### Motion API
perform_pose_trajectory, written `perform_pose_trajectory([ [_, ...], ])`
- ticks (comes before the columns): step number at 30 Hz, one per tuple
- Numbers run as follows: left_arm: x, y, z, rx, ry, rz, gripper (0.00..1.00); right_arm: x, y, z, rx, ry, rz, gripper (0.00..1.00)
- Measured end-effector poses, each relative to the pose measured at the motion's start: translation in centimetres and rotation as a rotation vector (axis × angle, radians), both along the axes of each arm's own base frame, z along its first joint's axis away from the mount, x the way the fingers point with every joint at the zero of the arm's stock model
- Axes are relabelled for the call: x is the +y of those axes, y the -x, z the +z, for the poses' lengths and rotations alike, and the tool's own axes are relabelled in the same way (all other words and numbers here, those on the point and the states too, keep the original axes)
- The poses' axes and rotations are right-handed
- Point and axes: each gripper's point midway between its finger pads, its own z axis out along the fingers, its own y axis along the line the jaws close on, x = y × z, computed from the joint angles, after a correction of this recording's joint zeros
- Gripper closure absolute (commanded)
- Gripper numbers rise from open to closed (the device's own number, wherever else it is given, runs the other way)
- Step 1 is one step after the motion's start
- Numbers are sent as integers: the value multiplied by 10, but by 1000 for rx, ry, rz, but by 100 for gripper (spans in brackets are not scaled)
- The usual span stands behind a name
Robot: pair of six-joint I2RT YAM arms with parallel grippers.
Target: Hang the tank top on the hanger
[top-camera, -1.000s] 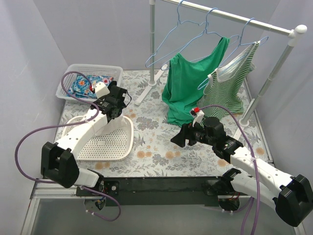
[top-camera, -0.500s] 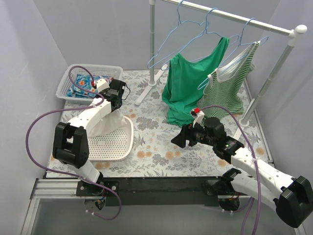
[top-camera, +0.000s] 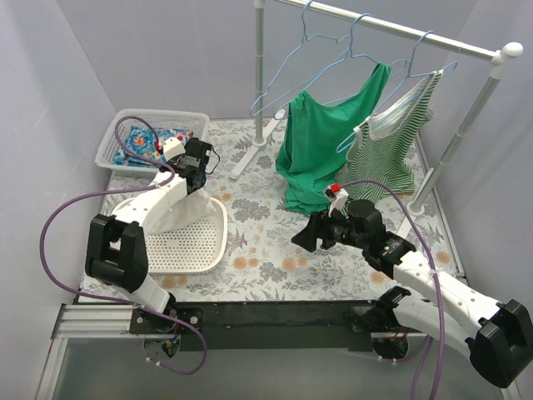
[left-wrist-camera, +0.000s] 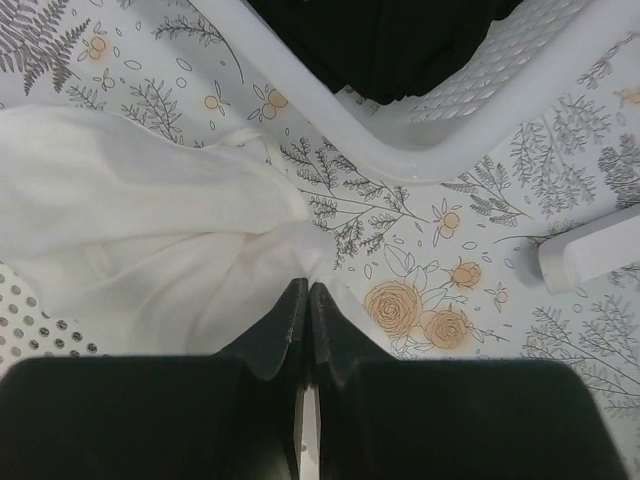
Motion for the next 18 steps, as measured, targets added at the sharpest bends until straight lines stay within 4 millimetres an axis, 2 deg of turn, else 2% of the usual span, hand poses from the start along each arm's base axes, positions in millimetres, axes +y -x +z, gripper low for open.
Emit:
perform_pose_trajectory([
  [3,2,1,24,-51,-1,-18,100,0,0,2,-5,-3,-2,20],
  [7,2,2,87,-207,5,-92,100,-2,-1,4,-17,-5,-10,20],
  [10,-5,9,151,-371,37,-192,100,-3,-4,9,-28,-3,-23,20],
  [12,-15,19,206,-516,78,-294,100,-3,-6,18,-37,-4,-30,21],
  [15,-32,45,290,-754,135,-450,100,-1,-12,42,-76,-26,-40,20],
  [17,-47,69,352,-918,174,-584,100,2,-17,66,-116,-51,-47,20],
  [18,-54,79,376,-976,188,-642,100,3,-19,76,-134,-63,-50,21],
])
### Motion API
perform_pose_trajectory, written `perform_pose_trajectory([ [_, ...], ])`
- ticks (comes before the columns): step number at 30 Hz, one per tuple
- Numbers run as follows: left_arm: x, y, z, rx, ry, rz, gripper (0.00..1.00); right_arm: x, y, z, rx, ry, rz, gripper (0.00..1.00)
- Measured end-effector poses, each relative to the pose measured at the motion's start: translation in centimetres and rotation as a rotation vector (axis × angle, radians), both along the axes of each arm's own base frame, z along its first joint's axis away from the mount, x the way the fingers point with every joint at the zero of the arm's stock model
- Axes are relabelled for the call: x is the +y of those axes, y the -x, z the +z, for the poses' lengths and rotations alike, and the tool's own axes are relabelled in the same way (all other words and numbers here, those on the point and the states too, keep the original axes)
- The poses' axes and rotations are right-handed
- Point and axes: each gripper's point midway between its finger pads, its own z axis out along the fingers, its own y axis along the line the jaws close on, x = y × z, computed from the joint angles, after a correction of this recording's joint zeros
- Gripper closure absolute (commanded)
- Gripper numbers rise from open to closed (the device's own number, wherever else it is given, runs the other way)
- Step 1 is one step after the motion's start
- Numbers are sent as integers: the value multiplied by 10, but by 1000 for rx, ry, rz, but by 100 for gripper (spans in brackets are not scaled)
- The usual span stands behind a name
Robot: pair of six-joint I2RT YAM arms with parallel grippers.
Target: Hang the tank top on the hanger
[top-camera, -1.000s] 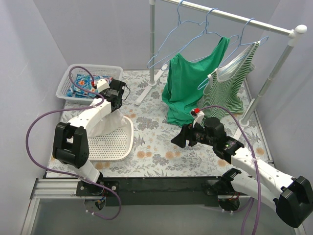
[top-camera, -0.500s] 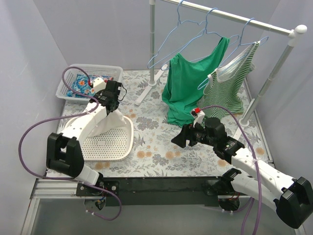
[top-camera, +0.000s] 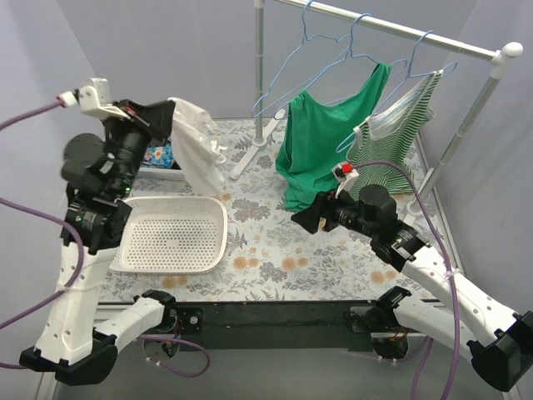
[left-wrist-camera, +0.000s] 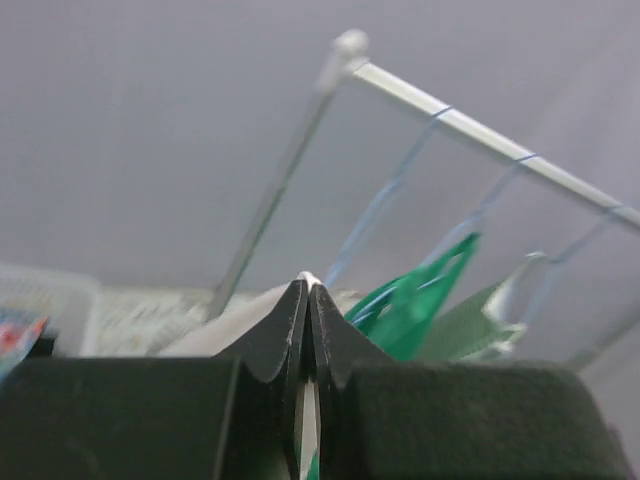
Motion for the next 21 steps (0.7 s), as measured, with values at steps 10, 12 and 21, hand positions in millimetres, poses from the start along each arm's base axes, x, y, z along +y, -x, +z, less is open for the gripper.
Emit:
perform_pose_trajectory([
  [10,-90,80,111,-321,-21,-652,100,-10,-9,62,-120,-83,-83,20],
  [12,-104,73,79,-232,-14,-727,100,-16,-8,66,-129,-86,-108,20],
  [21,-209,95,-56,155,52,-1018,100,-43,0,46,-113,-81,-215,20],
])
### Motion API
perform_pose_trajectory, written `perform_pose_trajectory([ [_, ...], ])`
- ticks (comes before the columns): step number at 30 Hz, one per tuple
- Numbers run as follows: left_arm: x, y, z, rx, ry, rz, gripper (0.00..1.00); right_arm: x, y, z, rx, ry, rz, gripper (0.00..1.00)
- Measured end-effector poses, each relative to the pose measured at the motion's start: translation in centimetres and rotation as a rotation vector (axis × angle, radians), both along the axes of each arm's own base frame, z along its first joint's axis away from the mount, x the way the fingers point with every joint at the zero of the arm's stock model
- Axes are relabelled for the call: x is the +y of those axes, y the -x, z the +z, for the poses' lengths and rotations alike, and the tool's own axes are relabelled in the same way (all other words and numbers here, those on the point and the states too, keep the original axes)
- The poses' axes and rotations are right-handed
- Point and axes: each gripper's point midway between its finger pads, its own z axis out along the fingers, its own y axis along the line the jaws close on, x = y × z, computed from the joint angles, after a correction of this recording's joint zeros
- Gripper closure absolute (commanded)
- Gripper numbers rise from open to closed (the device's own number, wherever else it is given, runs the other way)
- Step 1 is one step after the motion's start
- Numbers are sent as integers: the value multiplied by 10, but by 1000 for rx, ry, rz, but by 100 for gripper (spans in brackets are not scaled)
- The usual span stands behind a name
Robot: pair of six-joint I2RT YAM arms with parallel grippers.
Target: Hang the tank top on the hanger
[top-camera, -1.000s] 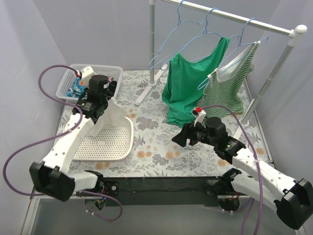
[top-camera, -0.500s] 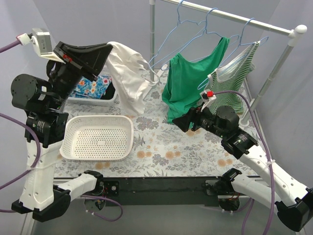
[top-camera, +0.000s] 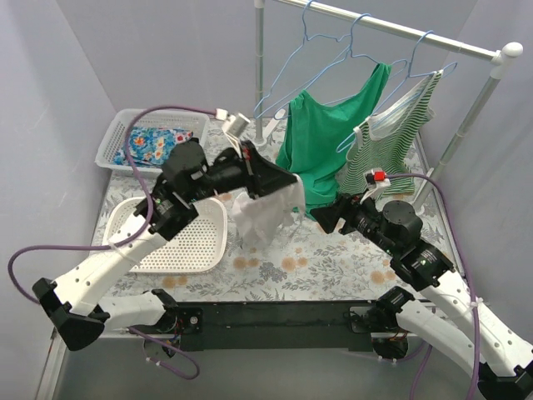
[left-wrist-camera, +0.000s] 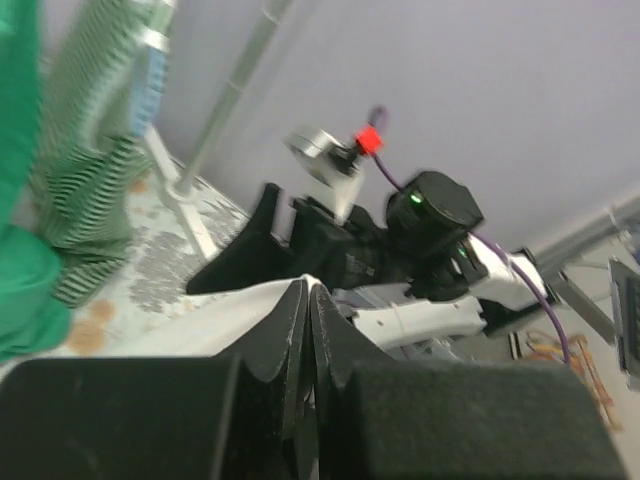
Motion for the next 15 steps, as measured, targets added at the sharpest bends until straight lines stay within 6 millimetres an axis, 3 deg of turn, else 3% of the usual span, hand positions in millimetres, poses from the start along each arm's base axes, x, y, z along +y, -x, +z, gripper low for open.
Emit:
perform_pose_trajectory([
  [4,-48,50,-14,10,12,-87,100,-10,0,-15,39,15,-50,20],
  [8,-70,77,-7,-8,54,-41,100,-22,1,-14,33,18,-103,20],
  [10,-71,75,-3,1,80,20,100,-28,1,-11,21,14,-130,20],
  [12,-67,59,-8,29,86,116,97,-33,1,-10,16,14,-150,20],
  [15,-55,35,-55,83,18,262,93,-37,2,-12,22,18,-168,20],
])
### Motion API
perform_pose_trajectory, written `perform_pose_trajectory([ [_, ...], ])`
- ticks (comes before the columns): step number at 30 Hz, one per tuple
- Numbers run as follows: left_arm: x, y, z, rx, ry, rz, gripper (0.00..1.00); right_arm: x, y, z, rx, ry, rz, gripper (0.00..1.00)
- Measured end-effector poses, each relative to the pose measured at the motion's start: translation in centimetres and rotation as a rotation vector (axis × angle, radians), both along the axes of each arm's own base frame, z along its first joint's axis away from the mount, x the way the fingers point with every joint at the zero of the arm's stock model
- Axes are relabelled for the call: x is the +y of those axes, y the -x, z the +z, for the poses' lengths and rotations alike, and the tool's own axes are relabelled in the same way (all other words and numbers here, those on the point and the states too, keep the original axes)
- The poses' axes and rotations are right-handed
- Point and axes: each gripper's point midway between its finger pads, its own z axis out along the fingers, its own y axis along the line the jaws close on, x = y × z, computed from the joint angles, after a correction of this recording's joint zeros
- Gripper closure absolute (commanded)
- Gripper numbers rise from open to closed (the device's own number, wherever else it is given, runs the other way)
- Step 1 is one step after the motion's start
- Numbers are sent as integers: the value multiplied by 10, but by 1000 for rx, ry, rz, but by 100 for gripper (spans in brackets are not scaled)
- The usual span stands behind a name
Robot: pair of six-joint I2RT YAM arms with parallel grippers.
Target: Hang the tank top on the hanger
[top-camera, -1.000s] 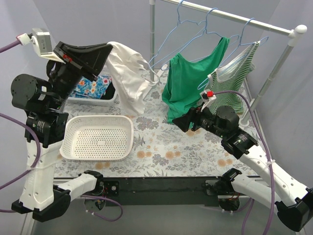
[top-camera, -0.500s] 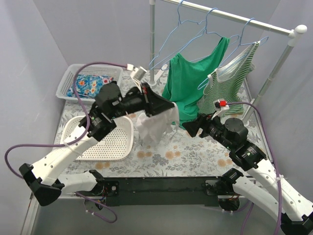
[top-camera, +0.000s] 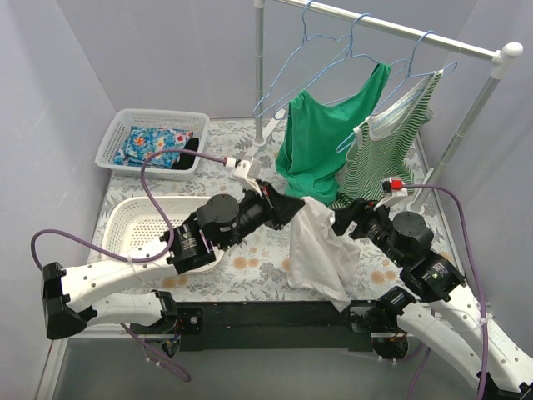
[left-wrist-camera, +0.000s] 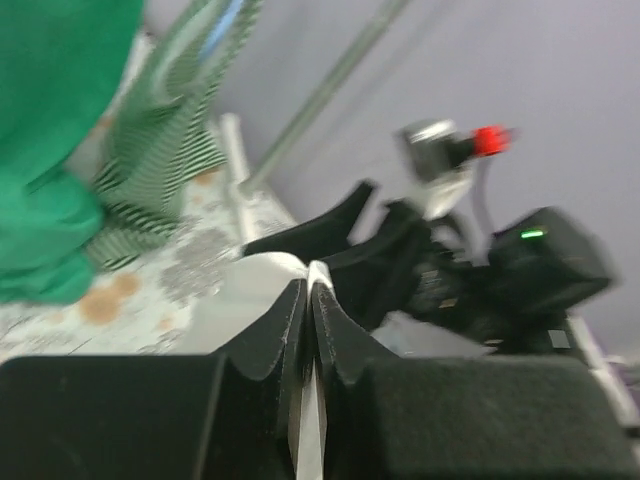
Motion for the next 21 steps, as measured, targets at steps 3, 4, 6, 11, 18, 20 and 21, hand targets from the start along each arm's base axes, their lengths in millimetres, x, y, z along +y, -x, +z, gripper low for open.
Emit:
perform_pose_trajectory([
  [3,20,-18,-83,99,-127,97,91,-2,1,-11,18,3,-11,20],
  [4,32,-26,-117,143,-181,131,89,-2,1,-18,32,10,-13,20],
  [6,71,-45,-192,263,-303,228,78,-2,1,-36,67,35,-14,20],
  [11,139,-56,-267,448,-445,384,48,-5,1,-77,179,127,-25,20],
  [18,102,-55,-217,388,-394,211,59,-26,6,-116,298,234,-111,26],
  [20,79,-53,-204,357,-408,150,60,-35,8,-124,317,254,-147,25],
  [21,62,-47,-201,339,-425,107,62,-39,9,-127,327,263,-165,24],
])
